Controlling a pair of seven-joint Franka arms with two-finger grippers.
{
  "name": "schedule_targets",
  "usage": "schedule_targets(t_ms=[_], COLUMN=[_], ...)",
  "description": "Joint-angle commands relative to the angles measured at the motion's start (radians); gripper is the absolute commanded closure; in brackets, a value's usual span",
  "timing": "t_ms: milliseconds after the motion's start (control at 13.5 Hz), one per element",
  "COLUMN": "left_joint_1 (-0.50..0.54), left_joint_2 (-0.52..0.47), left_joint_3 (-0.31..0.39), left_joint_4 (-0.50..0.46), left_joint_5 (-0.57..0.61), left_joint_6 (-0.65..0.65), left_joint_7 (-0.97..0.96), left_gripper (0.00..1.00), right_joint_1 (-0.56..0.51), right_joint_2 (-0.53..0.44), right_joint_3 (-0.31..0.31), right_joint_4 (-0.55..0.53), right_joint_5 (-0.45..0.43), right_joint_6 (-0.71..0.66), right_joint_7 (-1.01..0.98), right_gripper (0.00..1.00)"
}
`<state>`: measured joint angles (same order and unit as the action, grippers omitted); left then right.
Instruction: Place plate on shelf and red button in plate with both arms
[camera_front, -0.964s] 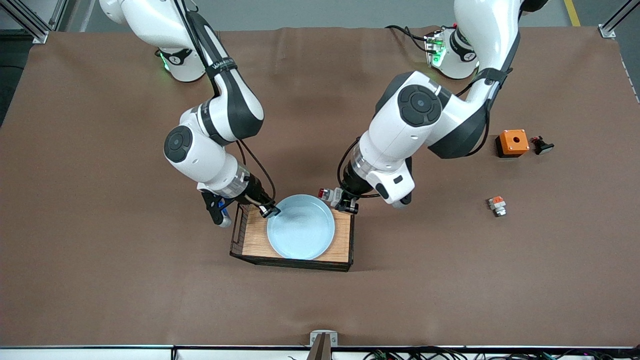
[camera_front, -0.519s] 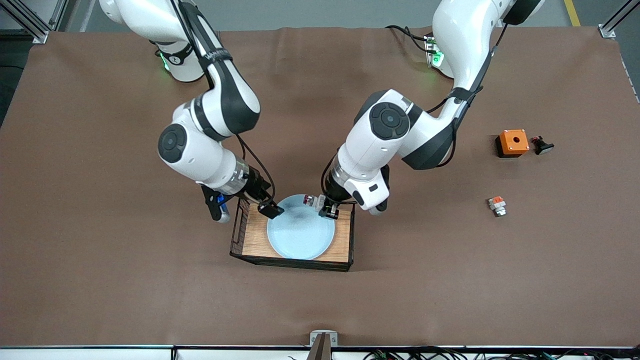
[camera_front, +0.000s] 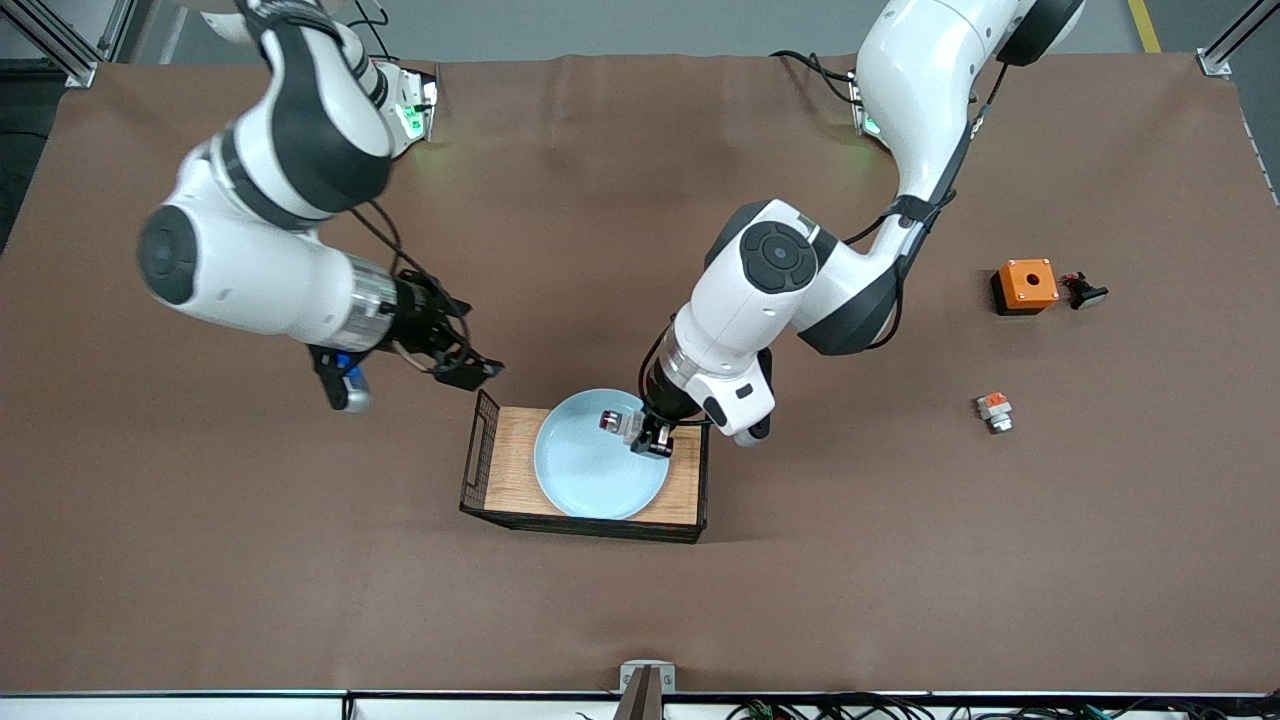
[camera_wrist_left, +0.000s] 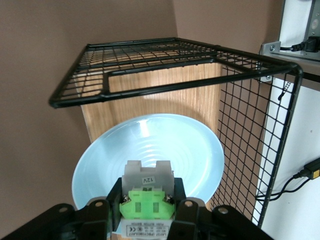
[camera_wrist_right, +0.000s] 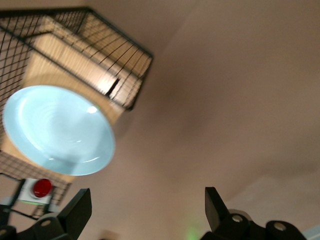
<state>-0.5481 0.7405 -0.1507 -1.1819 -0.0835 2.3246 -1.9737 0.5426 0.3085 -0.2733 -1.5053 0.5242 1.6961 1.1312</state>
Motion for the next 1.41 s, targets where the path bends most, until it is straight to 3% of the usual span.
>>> schedule_targets(t_ms=[0,297,593,668,742,890,1039,1187,1335], left_joint_1=[-0.018,-0.033,-0.033,-0.035,-0.033,-0.033,-0.033,-0.032,-0.024], left_joint_2=[0.029,0.054,0.069,0.069,0.069,0.068,0.065,0.062,0.057], left_joint_3=[0.013,0.014,0.013,0.013,0.011,0.011,0.008,0.008,0.002], left_joint_4=[0.034,0.034,0.034,0.034,0.034,0.033,0.033,0.033,0.033], left_joint_5=[-0.01,-0.01,-0.01,-0.01,-0.01,-0.01,-0.01,-0.01,-0.012], left_joint_6=[0.041,0.047,0.073,0.076,0.076,0.076,0.075,0.071,0.052], left_joint_7=[0.01,0.016,0.029,0.029,0.03,0.05,0.075,0.076,0.096], left_gripper=[1.0,0.98,0.95,0.94,0.88,0.65,0.0,0.0,0.0], right_joint_1=[-0.081,-0.179,-0.298,-0.334,-0.398,-0.514,-0.549,-0.546,-0.559], right_joint_2=[-0.045,-0.118,-0.17,-0.187,-0.201,-0.233,-0.284,-0.344,-0.396], right_joint_3=[0.017,0.019,0.026,0.055,0.113,0.219,0.233,0.244,0.302], right_joint_4=[0.016,0.02,0.019,0.013,0.011,0.01,-0.022,-0.058,-0.09], right_joint_5=[-0.07,-0.252,-0.344,-0.389,-0.433,-0.486,-0.5,-0.553,-0.585], right_joint_6=[-0.126,-0.259,-0.305,-0.305,-0.305,-0.305,-0.305,-0.305,-0.293], right_joint_7=[-0.17,-0.589,-0.907,-0.97,-1.032,-1.108,-1.182,-1.199,-1.211], right_gripper=[0.0,0.0,0.0,0.0,0.0,0.0,0.0,0.0,0.0])
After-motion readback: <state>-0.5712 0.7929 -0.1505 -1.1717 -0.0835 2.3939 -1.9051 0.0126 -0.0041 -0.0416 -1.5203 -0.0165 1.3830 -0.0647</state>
